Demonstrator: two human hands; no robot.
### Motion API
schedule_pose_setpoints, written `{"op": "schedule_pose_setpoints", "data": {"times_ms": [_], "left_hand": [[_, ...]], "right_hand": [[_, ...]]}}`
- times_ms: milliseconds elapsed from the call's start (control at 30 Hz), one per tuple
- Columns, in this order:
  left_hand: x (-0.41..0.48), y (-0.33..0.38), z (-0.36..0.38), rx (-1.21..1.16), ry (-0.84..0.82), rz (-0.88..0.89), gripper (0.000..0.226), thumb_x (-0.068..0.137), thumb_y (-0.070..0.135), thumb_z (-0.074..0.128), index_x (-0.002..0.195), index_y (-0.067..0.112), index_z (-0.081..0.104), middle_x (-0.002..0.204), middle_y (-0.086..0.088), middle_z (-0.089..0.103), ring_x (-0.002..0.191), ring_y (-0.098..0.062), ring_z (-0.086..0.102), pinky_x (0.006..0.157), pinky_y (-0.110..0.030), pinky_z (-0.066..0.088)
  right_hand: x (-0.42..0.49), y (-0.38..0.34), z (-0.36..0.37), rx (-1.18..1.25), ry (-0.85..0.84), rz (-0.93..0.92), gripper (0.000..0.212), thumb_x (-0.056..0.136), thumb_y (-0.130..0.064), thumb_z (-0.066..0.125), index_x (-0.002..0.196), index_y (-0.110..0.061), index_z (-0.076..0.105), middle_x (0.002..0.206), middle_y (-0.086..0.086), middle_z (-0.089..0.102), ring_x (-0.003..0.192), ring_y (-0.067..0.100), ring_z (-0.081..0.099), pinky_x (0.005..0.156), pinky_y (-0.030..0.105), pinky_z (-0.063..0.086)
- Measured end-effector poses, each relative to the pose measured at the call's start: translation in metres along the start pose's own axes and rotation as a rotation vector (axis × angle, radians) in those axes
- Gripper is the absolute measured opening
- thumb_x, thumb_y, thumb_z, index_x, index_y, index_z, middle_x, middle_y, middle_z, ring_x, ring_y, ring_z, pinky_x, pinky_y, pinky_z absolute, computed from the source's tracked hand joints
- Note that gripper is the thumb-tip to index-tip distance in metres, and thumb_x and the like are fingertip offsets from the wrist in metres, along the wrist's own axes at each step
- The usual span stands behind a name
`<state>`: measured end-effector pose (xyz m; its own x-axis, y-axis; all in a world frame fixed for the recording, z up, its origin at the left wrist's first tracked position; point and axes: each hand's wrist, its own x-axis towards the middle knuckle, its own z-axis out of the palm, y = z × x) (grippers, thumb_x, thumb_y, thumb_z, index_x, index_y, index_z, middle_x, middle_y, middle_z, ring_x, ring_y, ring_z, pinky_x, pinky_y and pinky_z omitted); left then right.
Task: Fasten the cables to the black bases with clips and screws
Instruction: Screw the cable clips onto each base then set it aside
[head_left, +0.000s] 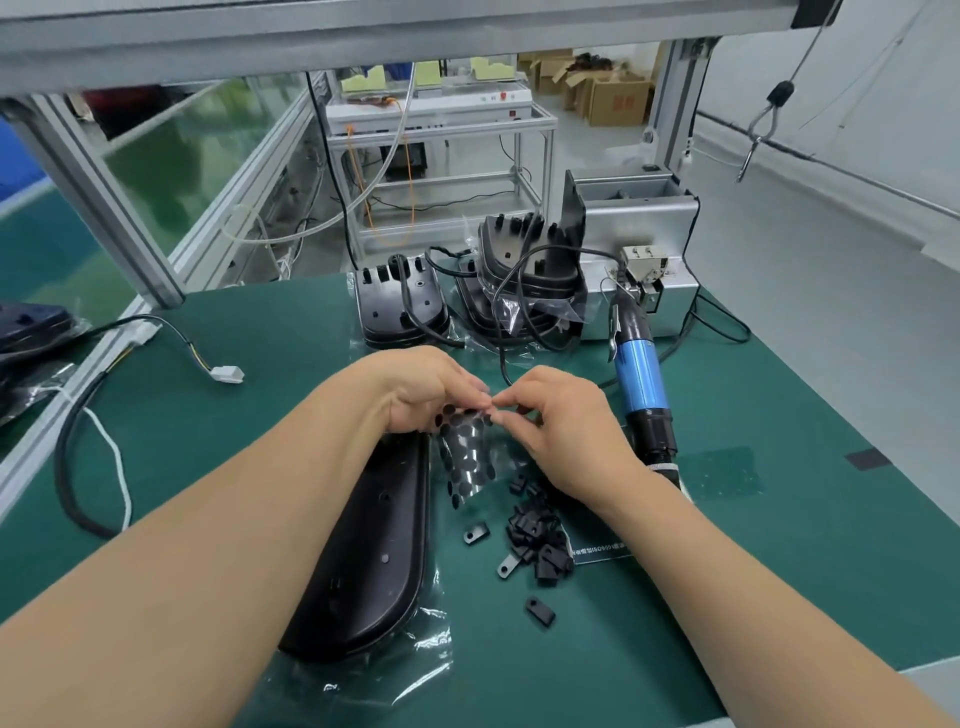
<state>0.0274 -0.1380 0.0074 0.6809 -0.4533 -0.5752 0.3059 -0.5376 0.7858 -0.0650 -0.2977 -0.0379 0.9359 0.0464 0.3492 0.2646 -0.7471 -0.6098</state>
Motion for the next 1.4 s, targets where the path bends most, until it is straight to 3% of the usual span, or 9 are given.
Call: {"op": "schedule_pose_setpoints", "data": {"times_ms": [100,200,333,467,633,833,933,1067,1400], "left_hand": [[0.001,0.003,0.002,-0.035,0.023,-0.037,0.014,0.089,0.0,0.061,0.101,-0.004,0.066,0.097,-0.009,0.065,0.103,-0.023,0.052,0.112,-0.046,0.028],[0.001,0.005,0.002,-0.06,0.034,-0.064,0.024,0.09,-0.001,0.059,0.112,-0.009,0.062,0.095,-0.012,0.062,0.091,-0.022,0.054,0.106,-0.042,0.036],[0.0,0.003,0.001,-0.023,0.036,-0.052,0.006,0.09,-0.003,0.058,0.089,-0.004,0.064,0.087,-0.012,0.062,0.094,-0.026,0.053,0.104,-0.042,0.038],[-0.002,0.002,0.002,-0.062,0.055,-0.004,0.012,0.086,-0.011,0.059,0.087,0.002,0.06,0.078,-0.013,0.064,0.075,-0.02,0.06,0.073,-0.029,0.048],[0.001,-0.005,0.003,-0.133,0.092,0.071,0.049,0.087,-0.011,0.058,0.132,0.003,0.045,0.105,-0.021,0.068,0.093,-0.024,0.063,0.11,-0.04,0.038],[0.004,-0.013,0.003,-0.142,0.072,0.157,0.062,0.083,-0.017,0.058,0.138,0.007,0.041,0.12,-0.029,0.062,0.1,-0.029,0.062,0.096,-0.034,0.046],[0.004,-0.014,0.003,-0.124,0.075,0.171,0.064,0.081,-0.016,0.061,0.136,0.009,0.043,0.116,-0.025,0.062,0.095,-0.026,0.063,0.085,-0.028,0.049],[0.003,-0.014,0.002,-0.097,0.075,0.176,0.064,0.08,-0.015,0.063,0.136,0.011,0.045,0.106,-0.016,0.063,0.087,-0.016,0.066,0.072,-0.019,0.051],[0.001,-0.014,0.002,-0.055,0.087,0.173,0.061,0.079,-0.014,0.065,0.132,0.009,0.047,0.101,-0.016,0.064,0.09,-0.022,0.065,0.106,-0.04,0.044]], "right_hand": [[-0.003,-0.002,0.002,-0.103,0.041,-0.065,0.019,0.094,-0.03,0.067,0.107,-0.019,0.077,0.099,-0.003,0.068,0.098,0.019,0.061,0.085,0.042,0.051],[-0.004,-0.004,0.003,-0.108,0.058,-0.099,0.017,0.094,-0.027,0.067,0.102,-0.016,0.077,0.096,-0.002,0.067,0.097,0.02,0.061,0.082,0.043,0.051],[-0.004,0.0,0.003,-0.095,0.024,-0.129,0.014,0.094,-0.022,0.068,0.102,-0.014,0.077,0.096,-0.001,0.068,0.096,0.02,0.061,0.084,0.041,0.051],[-0.002,0.002,-0.002,0.186,-0.016,-0.049,0.017,0.089,-0.016,0.074,0.106,-0.015,0.078,0.096,-0.001,0.07,0.088,0.012,0.065,0.085,0.029,0.053],[0.005,0.004,-0.005,0.226,-0.088,0.033,0.017,0.084,-0.015,0.079,0.1,-0.019,0.08,0.091,-0.001,0.067,0.082,0.015,0.063,0.079,0.024,0.05],[0.01,-0.003,-0.003,0.02,-0.125,0.07,0.005,0.086,-0.023,0.076,0.09,-0.024,0.075,0.088,-0.009,0.063,0.084,0.009,0.058,0.082,0.027,0.048],[0.01,-0.006,-0.002,-0.079,-0.118,0.072,0.005,0.086,-0.027,0.074,0.087,-0.023,0.073,0.089,-0.007,0.066,0.09,0.015,0.06,0.085,0.037,0.049],[0.013,-0.007,-0.005,-0.058,-0.122,0.13,0.012,0.083,-0.029,0.078,0.076,-0.025,0.069,0.077,-0.012,0.066,0.079,0.01,0.059,0.081,0.036,0.051],[0.012,-0.004,-0.013,0.075,-0.228,0.158,0.015,0.087,-0.03,0.075,0.077,-0.02,0.068,0.067,-0.011,0.063,0.059,0.001,0.053,0.061,0.02,0.042]]}}
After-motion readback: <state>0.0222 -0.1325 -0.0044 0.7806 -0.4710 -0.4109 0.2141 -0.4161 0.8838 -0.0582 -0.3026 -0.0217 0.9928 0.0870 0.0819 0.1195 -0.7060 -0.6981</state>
